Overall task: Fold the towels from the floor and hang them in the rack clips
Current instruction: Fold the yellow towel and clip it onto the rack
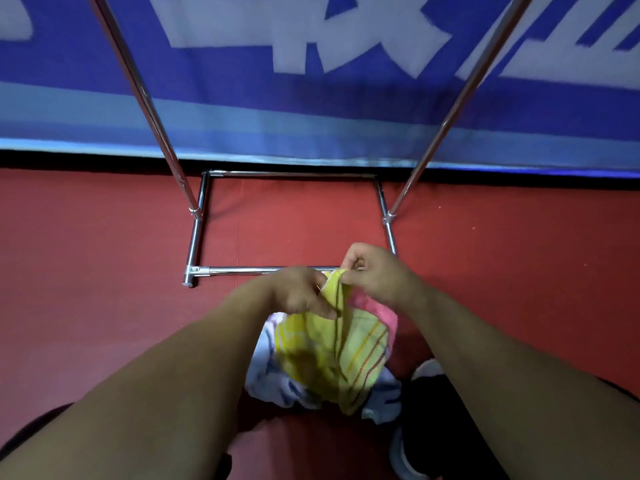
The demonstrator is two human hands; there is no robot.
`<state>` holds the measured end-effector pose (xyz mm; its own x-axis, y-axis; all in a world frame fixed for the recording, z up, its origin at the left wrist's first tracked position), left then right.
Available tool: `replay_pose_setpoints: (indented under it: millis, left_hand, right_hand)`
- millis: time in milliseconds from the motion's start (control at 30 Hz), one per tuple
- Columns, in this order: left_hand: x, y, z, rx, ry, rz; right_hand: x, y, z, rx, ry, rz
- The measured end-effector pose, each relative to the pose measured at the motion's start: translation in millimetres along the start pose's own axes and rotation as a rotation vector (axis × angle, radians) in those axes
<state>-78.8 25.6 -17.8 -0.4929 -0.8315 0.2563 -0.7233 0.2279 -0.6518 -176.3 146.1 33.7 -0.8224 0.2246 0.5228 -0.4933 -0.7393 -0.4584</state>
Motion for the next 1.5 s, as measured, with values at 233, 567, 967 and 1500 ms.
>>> replay_pose_setpoints:
  millis: [233, 567, 967, 1500]
  left_hand:
    - [53, -130, -120, -0.151, 0.006, -0.406]
    - [101, -324, -272, 0.0, 0.463, -0.769]
    - [90, -405, -348, -0.261, -0.093, -0.778]
    - [112, -356, -385, -0.593, -0.94, -0.778]
  right_hand:
    - [117, -110, 116, 0.176, -0.027, -0.258]
    - [240, -249, 233, 0.334, 0.057, -0.676]
    - [264, -275, 250, 0.29, 0.12, -0.774]
    - [239, -252, 271, 0.445, 0.498, 0.034]
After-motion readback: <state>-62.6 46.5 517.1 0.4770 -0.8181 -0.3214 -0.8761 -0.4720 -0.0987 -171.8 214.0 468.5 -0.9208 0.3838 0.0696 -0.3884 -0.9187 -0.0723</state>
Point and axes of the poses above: each hand's wrist, its own y-axis towards the middle knuckle, its own x-axis out of the back of the hand, z = x × y, the point moved 7 cm from there along y, towards the middle knuckle, and after that the axes turned 12 degrees about z, right-handed, at the moved point
